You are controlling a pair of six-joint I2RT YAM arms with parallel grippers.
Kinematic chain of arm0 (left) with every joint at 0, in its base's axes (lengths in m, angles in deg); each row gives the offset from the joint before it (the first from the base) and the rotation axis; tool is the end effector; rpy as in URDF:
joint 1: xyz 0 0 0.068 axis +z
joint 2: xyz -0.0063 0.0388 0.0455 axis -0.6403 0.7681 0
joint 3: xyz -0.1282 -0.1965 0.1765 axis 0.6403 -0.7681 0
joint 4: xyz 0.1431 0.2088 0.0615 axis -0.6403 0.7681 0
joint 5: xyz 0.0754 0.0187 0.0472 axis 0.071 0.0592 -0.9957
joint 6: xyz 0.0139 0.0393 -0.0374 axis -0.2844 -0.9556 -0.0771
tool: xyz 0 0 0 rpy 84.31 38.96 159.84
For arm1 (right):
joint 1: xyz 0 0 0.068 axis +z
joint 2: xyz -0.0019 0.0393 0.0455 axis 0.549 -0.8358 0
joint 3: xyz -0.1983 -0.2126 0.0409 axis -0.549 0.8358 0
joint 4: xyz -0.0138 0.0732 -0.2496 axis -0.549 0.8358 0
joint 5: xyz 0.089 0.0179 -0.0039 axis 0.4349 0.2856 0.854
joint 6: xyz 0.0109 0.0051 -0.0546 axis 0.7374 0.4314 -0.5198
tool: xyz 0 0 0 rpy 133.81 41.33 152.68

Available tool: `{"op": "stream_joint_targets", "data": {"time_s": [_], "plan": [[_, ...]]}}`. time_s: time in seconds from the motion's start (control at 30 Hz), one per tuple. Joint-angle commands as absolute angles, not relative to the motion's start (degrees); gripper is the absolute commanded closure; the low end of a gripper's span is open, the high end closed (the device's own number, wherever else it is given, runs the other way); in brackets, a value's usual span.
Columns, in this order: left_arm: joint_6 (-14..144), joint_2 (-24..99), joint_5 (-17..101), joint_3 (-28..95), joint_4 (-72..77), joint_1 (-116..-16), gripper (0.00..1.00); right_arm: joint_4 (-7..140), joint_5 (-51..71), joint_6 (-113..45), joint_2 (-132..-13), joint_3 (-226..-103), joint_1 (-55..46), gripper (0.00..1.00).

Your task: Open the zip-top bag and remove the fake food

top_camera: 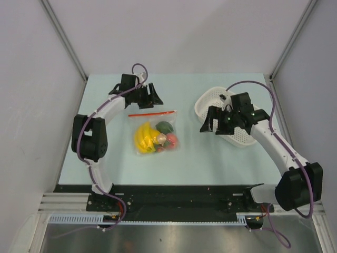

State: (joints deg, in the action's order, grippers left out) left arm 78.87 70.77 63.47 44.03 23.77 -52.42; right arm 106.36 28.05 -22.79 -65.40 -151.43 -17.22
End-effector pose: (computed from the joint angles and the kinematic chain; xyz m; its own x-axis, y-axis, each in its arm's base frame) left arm 0.4190 -0.1137 0.2525 -0.8528 -0.1849 -0.4884 0.1895 0.7619 -0.6194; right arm 0.2434 0.0874 0.3133 -0.8741 0.0403 -0.4841 -0.2468 0.8215 0.5140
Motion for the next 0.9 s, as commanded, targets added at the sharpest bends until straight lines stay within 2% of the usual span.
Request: {"op": "stream_joint_targets", "data": {"time_s": [0.0, 0.13, 0.23, 0.47, 0.63, 0.87], "plan": [[77.6, 69.4, 61.6, 45.0, 24.3, -52.4, 0.30, 98.9, 26.9, -19.3, -71.7, -156.7, -14.8, 0.00], [80.1, 63.2, 57.2, 41.5, 23.3, -52.6, 0.29, 93.4, 23.4, -15.2, -85.0, -164.8, -11.1, 0.00], [78.9, 59.0, 53.3, 40.6, 27.2, -52.6, 0.27, 92.4, 16.0, -14.1, -94.1, -172.9, -6.7, 0.00], [78.0, 46.3, 49.1, 31.5, 29.6, -54.9, 0.25, 99.4, 7.0, -4.2, -112.1, -192.8, -3.5, 0.00], [81.1, 33.3, 48.0, 20.9, 30.8, -57.7, 0.25, 102.6, -2.9, -2.7, -119.4, -205.1, -1.2, 0.00], [86.6, 13.3, 47.1, 14.5, 37.2, -60.0, 0.25, 102.1, -5.6, -3.2, -126.0, -210.0, 0.5, 0.00]]}}
